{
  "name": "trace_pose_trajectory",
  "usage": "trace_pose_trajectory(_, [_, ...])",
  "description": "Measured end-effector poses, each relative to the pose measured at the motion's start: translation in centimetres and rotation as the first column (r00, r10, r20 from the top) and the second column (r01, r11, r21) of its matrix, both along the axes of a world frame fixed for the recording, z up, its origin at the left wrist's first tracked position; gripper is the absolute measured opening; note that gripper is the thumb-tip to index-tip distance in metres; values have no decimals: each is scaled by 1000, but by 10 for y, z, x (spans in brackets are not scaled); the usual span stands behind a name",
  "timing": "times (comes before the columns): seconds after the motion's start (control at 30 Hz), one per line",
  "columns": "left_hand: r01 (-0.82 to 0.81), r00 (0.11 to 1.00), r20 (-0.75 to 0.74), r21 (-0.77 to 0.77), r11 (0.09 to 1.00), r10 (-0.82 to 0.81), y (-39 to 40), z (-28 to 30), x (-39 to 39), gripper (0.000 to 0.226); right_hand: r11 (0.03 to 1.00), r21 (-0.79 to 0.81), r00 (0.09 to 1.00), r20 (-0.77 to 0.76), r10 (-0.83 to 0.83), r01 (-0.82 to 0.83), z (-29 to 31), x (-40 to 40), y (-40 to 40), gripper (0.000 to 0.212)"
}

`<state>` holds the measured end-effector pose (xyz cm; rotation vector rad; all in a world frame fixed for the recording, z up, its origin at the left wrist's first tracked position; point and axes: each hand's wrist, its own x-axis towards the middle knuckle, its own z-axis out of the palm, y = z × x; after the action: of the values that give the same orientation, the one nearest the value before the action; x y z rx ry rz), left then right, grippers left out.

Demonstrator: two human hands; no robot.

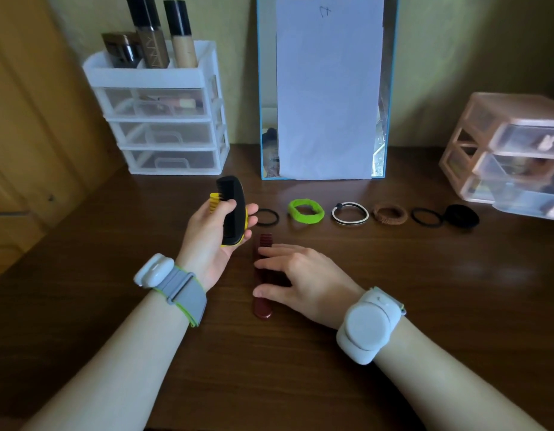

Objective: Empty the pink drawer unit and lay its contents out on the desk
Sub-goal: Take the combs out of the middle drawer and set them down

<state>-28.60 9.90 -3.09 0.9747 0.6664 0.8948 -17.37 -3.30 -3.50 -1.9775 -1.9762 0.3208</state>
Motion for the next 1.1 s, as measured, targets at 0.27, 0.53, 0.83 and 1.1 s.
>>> trace_pose_trajectory(0.27, [151,989,-6,25,988,-151,-13,8,6,22,903,274,890,-408,-203,332,21,27,-11,31])
trace_pose_trajectory(0.53, [292,955,8,135,947,-296,-42,21,39,26,837,169,550,-816,-177,521,21,44,-12,15])
trace_pose_trajectory(0.83, [327,942,9,183,927,-334,-45,12,51,28,777,176,439,-888,-140,604,16,44,-16,12])
trace_pose_trajectory(1.1, [270,963,-28,173,947,-269,-37,9,41,22,761,168,366,-926,-98,627,18,47,-20,10])
